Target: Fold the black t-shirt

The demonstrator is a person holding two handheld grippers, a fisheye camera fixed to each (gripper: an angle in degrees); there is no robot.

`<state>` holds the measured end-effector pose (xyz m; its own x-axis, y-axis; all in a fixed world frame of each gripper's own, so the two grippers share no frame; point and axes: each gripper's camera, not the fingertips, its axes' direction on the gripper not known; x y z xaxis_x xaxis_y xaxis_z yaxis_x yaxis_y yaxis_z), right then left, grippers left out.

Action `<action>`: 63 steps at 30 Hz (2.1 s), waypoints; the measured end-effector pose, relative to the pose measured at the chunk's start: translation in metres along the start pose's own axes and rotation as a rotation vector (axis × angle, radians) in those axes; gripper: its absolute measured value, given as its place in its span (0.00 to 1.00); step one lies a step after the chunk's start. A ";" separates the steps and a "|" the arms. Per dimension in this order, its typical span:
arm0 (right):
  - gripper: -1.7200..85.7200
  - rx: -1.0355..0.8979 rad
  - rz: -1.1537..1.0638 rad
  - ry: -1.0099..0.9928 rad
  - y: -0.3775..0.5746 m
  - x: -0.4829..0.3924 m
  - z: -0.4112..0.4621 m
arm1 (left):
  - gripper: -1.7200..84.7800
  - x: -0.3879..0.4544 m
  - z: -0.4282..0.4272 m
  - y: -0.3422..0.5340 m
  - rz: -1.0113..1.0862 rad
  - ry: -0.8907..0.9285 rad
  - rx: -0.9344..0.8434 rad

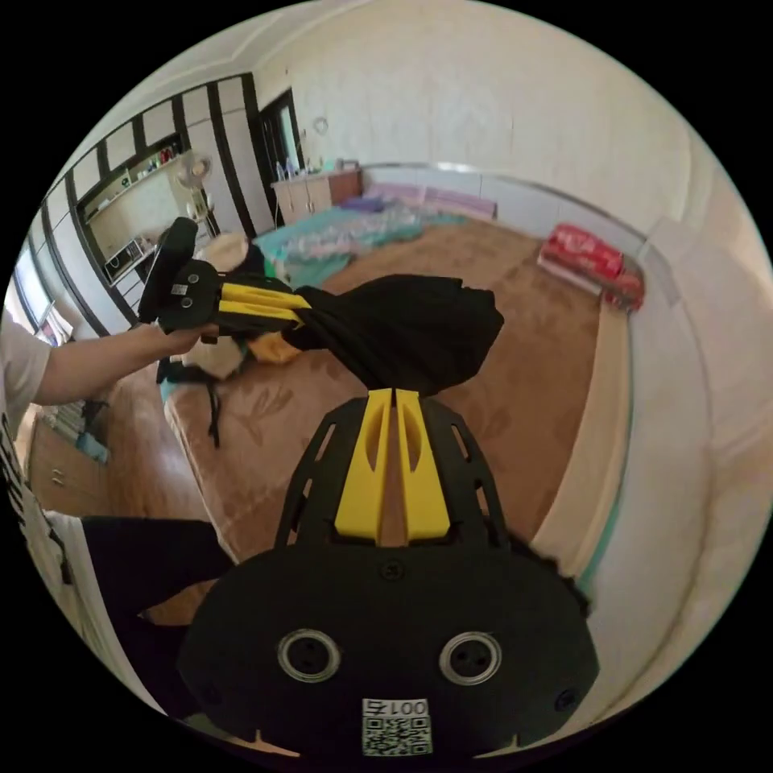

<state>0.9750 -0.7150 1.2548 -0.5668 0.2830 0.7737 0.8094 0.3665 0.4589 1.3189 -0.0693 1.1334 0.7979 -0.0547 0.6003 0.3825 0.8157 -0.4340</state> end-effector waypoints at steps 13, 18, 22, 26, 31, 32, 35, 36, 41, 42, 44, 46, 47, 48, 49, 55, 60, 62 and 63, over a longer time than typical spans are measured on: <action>0.03 -0.310 0.071 -0.190 0.075 -0.053 0.081 | 0.01 0.104 0.045 0.075 0.125 0.116 -0.261; 0.03 -0.400 0.016 -0.157 0.082 -0.068 0.116 | 0.01 0.099 0.070 0.098 0.046 0.162 -0.386; 0.04 -0.366 -0.002 -0.103 0.064 -0.071 0.115 | 0.01 0.065 0.066 0.106 -0.111 0.241 -0.336; 0.08 -0.198 -0.074 -0.045 0.007 -0.056 0.116 | 0.03 0.021 0.083 0.097 -0.253 0.337 -0.274; 0.12 -0.110 -0.259 -0.087 -0.087 -0.056 0.169 | 0.05 0.004 0.110 0.104 -0.373 0.382 -0.278; 0.12 -0.132 -0.305 -0.116 -0.107 -0.061 0.189 | 0.05 0.000 0.113 0.109 -0.403 0.387 -0.276; 0.12 -0.243 -0.413 -0.175 -0.139 -0.080 0.243 | 0.05 -0.012 0.118 0.123 -0.501 0.416 -0.273; 0.11 -0.283 -0.444 -0.166 -0.146 -0.088 0.262 | 0.05 -0.015 0.119 0.126 -0.522 0.424 -0.272; 0.04 -0.251 -0.497 -0.173 -0.155 -0.108 0.276 | 0.03 -0.030 0.134 0.151 -0.659 0.449 -0.279; 0.04 -0.229 -0.506 -0.150 -0.157 -0.112 0.269 | 0.03 -0.031 0.135 0.154 -0.664 0.448 -0.276; 0.03 -0.185 -0.517 -0.113 -0.163 -0.114 0.256 | 0.01 -0.037 0.133 0.164 -0.693 0.450 -0.253; 0.03 -0.142 -0.515 -0.088 -0.174 -0.114 0.247 | 0.01 -0.041 0.132 0.172 -0.701 0.453 -0.250; 0.02 -0.110 -0.493 -0.044 -0.183 -0.112 0.244 | 0.01 -0.043 0.132 0.176 -0.703 0.459 -0.252; 0.02 -0.095 -0.491 -0.028 -0.195 -0.109 0.245 | 0.01 -0.044 0.132 0.179 -0.711 0.460 -0.247; 0.02 -0.100 -0.492 -0.038 -0.201 -0.108 0.248 | 0.01 -0.047 0.132 0.183 -0.729 0.463 -0.237; 0.02 -0.190 -0.466 -0.135 -0.236 -0.102 0.305 | 0.01 -0.058 0.131 0.196 -0.744 0.418 -0.241; 0.03 -0.308 -0.501 -0.153 -0.218 -0.107 0.337 | 0.01 -0.069 0.125 0.205 -0.778 0.454 -0.231; 0.04 -0.272 -0.464 -0.174 -0.210 -0.101 0.322 | 0.01 -0.076 0.121 0.209 -0.800 0.490 -0.209; 0.05 -0.247 -0.448 -0.171 -0.203 -0.096 0.307 | 0.01 -0.078 0.119 0.210 -0.805 0.493 -0.206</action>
<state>0.8178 -0.5443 0.9527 -0.8649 0.2952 0.4060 0.4833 0.2710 0.8324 1.2818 0.1752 1.0757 0.3489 -0.8272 0.4405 0.9371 0.3140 -0.1527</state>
